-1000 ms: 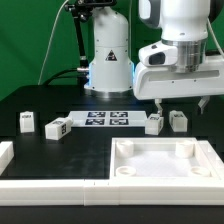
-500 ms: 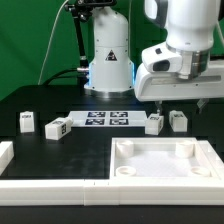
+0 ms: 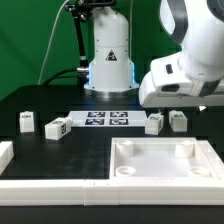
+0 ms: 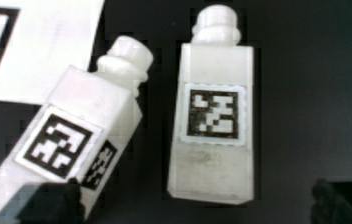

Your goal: Assemble one leg

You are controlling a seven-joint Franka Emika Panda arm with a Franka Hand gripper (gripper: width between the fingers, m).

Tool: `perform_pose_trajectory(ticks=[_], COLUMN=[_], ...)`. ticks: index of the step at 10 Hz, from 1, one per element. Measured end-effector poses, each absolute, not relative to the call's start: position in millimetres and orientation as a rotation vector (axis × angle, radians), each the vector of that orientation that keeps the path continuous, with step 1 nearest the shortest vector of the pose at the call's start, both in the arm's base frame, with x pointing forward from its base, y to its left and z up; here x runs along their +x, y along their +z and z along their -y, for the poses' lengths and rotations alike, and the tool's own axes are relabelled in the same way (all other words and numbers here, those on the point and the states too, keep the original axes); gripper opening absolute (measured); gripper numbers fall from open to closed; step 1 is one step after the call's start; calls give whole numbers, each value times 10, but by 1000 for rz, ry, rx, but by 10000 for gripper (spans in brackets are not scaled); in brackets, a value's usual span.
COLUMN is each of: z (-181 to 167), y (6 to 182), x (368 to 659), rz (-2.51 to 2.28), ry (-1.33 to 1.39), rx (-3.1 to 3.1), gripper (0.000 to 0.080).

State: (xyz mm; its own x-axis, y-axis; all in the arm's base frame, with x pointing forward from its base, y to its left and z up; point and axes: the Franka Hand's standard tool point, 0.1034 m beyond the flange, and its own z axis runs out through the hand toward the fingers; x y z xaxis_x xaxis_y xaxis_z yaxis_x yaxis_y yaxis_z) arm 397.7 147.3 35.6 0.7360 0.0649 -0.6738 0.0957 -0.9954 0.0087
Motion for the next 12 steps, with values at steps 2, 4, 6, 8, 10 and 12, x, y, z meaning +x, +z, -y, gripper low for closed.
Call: perform_pose_trajectory(ticks=[2,4,6,8,10,12], z=[-1464,-1460,-1479,-1500,-1540,-1588], y=[349,283,211,203,186,218], x=[3861,3830,3822,3811,3801,3834], rz=[-144,-150,-151,-157,-168,-191], ry=[-1390,-1615,-1725,-1716,-1705,-1692], rx=[2736,2595,2519,2522,2524,2534], gripper=[649,649,649,649,649,649])
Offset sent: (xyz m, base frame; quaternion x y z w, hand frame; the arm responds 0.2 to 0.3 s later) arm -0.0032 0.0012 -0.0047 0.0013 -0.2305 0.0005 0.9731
